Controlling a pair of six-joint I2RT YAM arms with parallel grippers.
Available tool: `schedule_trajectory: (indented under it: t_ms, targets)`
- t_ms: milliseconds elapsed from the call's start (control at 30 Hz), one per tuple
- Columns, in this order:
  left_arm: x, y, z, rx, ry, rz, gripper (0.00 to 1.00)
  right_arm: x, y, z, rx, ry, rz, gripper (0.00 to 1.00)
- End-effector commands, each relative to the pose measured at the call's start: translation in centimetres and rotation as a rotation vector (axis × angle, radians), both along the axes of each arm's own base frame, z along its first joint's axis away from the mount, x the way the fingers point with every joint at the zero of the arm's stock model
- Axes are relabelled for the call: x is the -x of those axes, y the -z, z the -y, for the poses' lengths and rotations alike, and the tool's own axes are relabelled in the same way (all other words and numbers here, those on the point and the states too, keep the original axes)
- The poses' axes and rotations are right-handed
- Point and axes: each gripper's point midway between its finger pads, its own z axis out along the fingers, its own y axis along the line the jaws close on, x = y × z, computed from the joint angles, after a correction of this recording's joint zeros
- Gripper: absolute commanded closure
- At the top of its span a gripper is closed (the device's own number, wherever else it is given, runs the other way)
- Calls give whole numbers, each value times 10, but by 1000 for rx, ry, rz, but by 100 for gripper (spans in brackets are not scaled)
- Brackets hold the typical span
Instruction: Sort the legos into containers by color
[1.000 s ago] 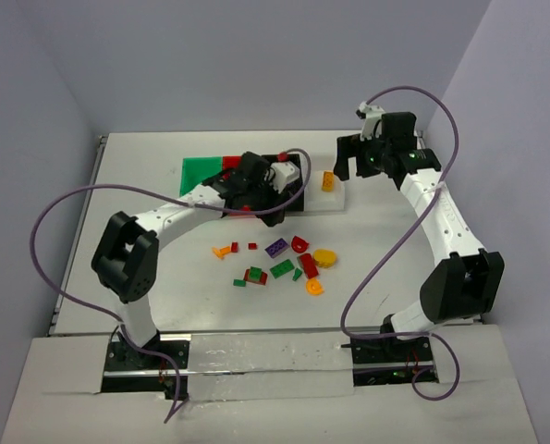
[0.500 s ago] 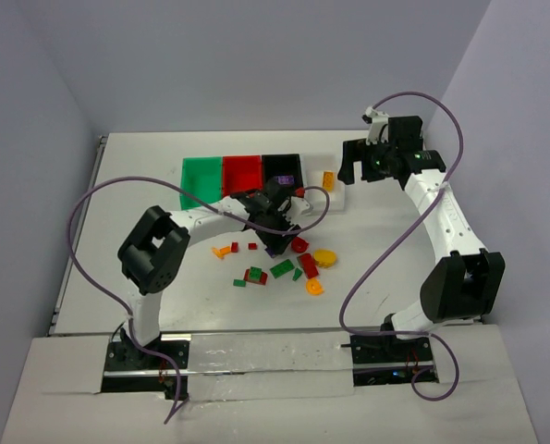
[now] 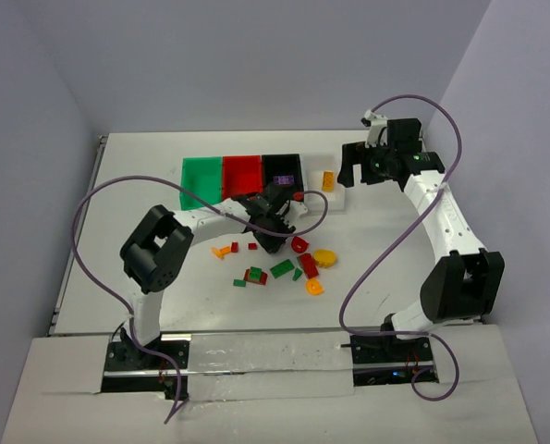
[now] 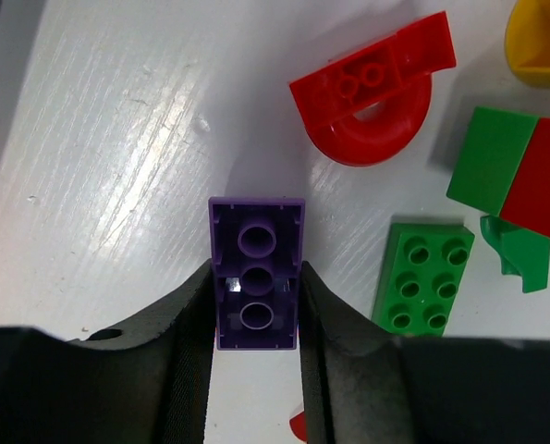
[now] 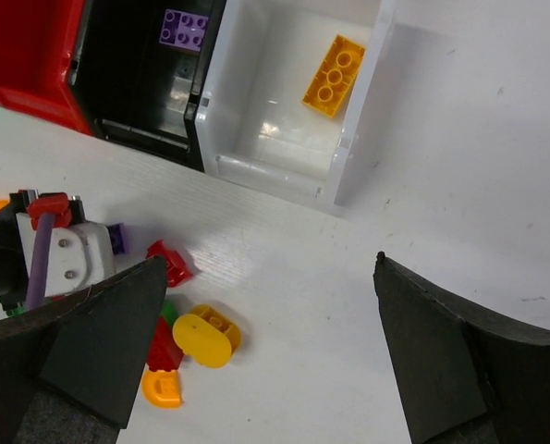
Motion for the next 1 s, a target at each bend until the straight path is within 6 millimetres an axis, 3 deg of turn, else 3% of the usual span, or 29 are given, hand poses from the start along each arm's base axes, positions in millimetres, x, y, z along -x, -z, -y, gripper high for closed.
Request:
schedule_trajectory:
  t_ms: [0,67,133,200,333,533,600,733,767,867,967]
  targets:
    - [-8,-64,14,136,25,89,96,11,-7,-2,-8,-43,26,0]
    - [-28,-109,19,221,-9,164,100,18,-3,-6,-17,-82,19,0]
    - [-49,-129,19,254,-44,214,100,22,1,-8,-18,-97,15,0]
    - [-83,-145,21,247,-92,287,100,27,8,-9,-18,-112,2,0]
    - [-139,-146,27,249,-203,369,100,36,8,-10,-18,-129,14,0]
    - [-188,-134,34,265,-293,418,100,61,20,-13,-8,-204,-12,0]
    - [-195,-131,36,272,-299,418,97,69,24,-14,-6,-229,-22,0]
    - [-206,-129,40,276,-302,438,73,84,40,-15,22,-287,-60,0]
    - [-207,-129,39,277,-304,439,71,86,44,-15,31,-296,-70,0]
    - [-212,-139,41,285,-313,455,35,101,60,-18,63,-361,-110,0]
    - [-212,-155,39,295,-316,469,18,109,71,-20,109,-396,-118,0]
